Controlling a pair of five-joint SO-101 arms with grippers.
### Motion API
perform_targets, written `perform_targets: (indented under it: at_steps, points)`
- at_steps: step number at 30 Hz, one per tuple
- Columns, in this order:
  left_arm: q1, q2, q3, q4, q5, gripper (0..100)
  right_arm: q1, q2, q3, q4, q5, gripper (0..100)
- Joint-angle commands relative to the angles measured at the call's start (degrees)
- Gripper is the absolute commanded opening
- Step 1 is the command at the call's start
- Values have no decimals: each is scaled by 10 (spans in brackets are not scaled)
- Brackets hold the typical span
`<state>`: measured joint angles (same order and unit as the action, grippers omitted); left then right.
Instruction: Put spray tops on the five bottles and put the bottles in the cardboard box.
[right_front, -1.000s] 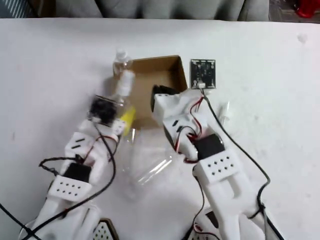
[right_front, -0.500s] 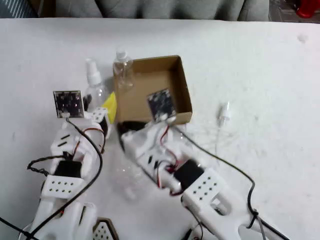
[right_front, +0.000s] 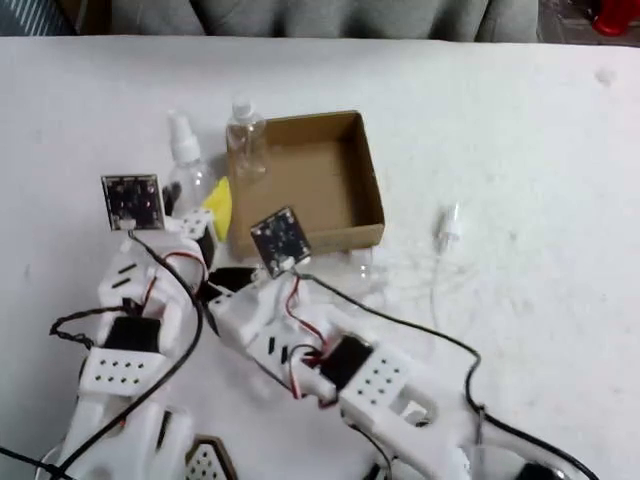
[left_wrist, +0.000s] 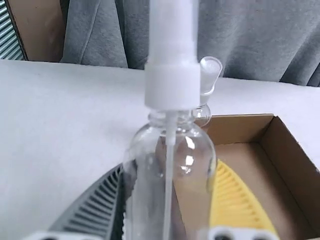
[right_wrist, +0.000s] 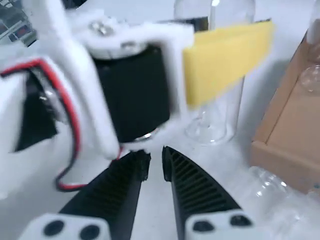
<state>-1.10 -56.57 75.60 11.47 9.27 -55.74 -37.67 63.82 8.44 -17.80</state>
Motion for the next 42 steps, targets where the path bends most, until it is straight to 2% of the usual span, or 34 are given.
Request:
perform_targets:
  at_steps: [1, 10, 21, 24, 28, 38, 42]
  points:
    - [-3, -16, -60, 46, 9, 20, -5, 46, -7, -71, 4, 16]
    - [-3, -39, -59, 52, 9, 20, 48, 89, -5, -181, 4, 16]
    - [-4, -145, -58, 147, 6, 20, 51, 101, -7, -180, 6, 16]
    - [-2, -173, -58, 188, 4, 20, 51, 102, -7, -180, 46, 17]
    - [11, -204, -56, 220, 4, 20, 63, 102, -7, -182, 51, 17]
    - [18, -248, -30, 214, 4, 20, 91, 95, -9, -179, 55, 17]
    - [17, -235, -1, 143, 4, 20, 89, 95, -9, -179, 56, 17]
